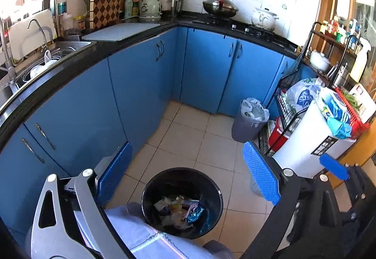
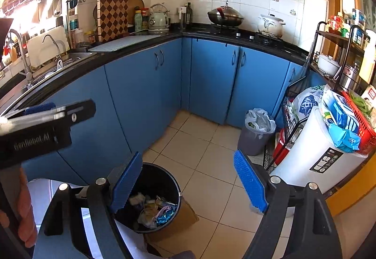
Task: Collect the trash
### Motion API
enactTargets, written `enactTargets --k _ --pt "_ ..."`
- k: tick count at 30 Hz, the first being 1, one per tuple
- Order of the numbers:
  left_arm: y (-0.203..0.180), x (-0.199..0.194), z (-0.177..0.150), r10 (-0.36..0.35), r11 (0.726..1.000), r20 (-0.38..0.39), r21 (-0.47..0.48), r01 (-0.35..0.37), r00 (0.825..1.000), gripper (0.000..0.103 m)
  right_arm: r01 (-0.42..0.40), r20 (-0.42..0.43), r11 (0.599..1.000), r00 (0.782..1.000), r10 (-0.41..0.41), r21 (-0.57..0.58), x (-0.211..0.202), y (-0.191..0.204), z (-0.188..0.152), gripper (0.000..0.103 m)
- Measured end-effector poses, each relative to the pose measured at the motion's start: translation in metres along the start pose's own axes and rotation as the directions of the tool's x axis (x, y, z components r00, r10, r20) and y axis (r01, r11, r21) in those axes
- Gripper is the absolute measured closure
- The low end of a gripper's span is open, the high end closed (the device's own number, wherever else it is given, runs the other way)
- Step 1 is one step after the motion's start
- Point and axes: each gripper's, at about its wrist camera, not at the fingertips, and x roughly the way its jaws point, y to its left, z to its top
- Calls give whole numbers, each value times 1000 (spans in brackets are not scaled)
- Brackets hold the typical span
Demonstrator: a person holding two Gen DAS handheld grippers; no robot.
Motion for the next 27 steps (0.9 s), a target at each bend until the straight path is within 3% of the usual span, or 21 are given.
enactTargets --k 6,14,27 --pt "1 1 -7 15 1000 -19 1 -15 1000 4 -4 0 1000 1000 4 -1 0 -1 0 25" --pt "3 -5 -13 56 998 -29 26 -55 998 3 -18 5 1000 1000 18 -12 -1 5 -1 25" --pt "9 -9 -20 63 998 -33 27 -63 997 3 -27 -1 999 1000 27 -25 0 12 -1 25"
